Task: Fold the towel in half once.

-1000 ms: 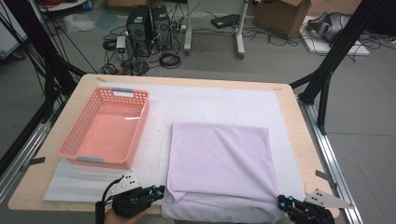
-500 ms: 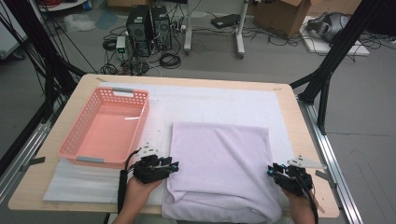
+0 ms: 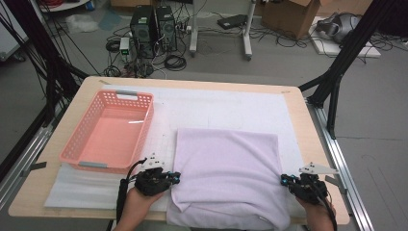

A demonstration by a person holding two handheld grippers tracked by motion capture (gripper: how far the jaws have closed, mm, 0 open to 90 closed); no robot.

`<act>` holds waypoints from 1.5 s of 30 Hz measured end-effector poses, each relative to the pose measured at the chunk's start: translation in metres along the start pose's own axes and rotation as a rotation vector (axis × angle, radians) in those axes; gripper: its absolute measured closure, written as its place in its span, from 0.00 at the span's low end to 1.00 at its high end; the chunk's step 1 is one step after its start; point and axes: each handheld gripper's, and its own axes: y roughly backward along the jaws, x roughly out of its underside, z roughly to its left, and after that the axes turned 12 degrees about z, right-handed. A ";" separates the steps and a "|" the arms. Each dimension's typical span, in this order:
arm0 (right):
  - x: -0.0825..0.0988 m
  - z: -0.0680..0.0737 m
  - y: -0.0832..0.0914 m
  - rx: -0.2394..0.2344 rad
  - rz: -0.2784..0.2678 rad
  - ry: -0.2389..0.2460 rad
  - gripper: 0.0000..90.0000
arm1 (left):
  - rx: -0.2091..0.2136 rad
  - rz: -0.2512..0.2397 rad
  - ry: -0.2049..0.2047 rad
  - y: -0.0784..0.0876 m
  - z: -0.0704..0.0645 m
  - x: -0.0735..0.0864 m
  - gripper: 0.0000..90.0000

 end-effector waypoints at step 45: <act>-0.089 -0.050 -0.062 0.068 0.038 -0.050 0.71 | -0.256 0.007 0.097 -0.069 0.068 -0.083 0.82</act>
